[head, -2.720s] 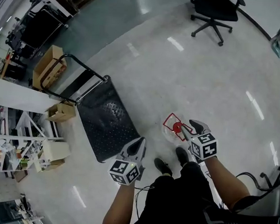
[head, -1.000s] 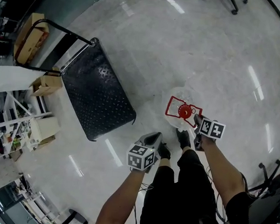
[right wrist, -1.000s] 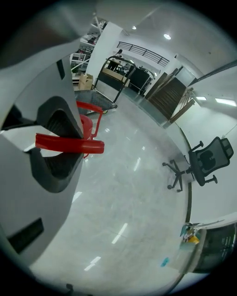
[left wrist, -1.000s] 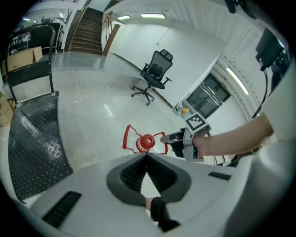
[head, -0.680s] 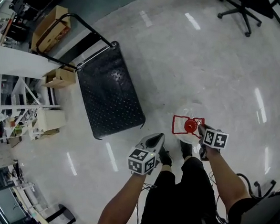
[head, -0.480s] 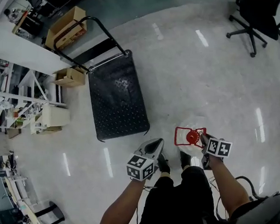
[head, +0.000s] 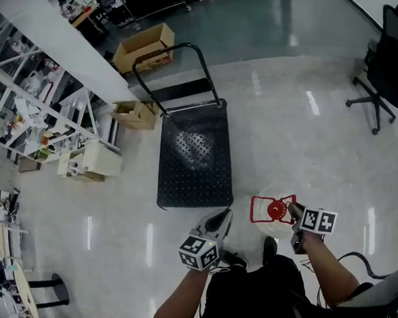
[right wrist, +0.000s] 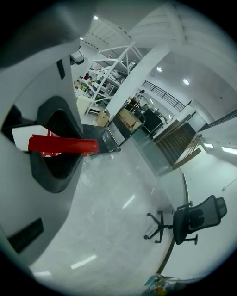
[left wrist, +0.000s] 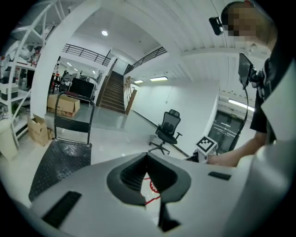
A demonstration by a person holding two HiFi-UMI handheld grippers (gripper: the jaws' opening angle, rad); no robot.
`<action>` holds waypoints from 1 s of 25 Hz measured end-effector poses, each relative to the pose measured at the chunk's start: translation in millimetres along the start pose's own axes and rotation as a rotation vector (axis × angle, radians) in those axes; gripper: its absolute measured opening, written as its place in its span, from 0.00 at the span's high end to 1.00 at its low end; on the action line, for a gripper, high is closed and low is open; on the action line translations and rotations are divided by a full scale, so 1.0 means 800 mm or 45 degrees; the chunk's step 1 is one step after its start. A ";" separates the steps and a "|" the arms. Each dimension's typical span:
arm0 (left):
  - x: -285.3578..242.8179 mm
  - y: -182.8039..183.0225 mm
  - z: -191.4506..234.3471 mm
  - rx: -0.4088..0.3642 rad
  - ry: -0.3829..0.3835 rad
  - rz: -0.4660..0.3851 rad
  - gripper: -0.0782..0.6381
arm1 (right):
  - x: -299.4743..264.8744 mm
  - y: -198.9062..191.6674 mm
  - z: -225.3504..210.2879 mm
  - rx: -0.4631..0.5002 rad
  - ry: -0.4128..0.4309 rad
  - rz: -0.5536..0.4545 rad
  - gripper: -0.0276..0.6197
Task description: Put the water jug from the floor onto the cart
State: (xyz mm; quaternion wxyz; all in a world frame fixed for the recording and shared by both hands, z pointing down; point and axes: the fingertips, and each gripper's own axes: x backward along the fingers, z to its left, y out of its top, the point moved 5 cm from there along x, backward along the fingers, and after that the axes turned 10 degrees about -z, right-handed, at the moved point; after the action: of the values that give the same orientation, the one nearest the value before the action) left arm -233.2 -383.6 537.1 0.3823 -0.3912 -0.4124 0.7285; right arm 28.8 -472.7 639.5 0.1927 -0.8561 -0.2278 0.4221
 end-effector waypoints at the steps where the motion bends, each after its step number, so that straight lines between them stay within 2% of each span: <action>1: 0.014 0.006 0.008 -0.004 0.015 -0.023 0.89 | -0.007 0.003 0.018 0.015 0.017 -0.006 0.82; 10: 0.167 0.054 0.137 -0.027 0.203 -0.191 0.89 | -0.101 0.007 0.209 0.104 0.152 -0.030 0.82; 16: 0.262 0.071 0.219 -0.014 0.325 -0.250 0.89 | -0.178 -0.017 0.342 0.125 0.229 0.008 0.82; 25: 0.303 0.079 0.300 0.081 0.522 -0.274 0.89 | -0.280 -0.053 0.491 0.214 0.405 0.197 0.82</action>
State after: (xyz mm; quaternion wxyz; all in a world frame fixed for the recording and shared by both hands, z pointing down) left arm -558.1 -266.3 503.3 0.5458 -0.4724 -0.3422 0.6015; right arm -420.4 -508.0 579.9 0.2640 -0.9078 -0.0918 0.3127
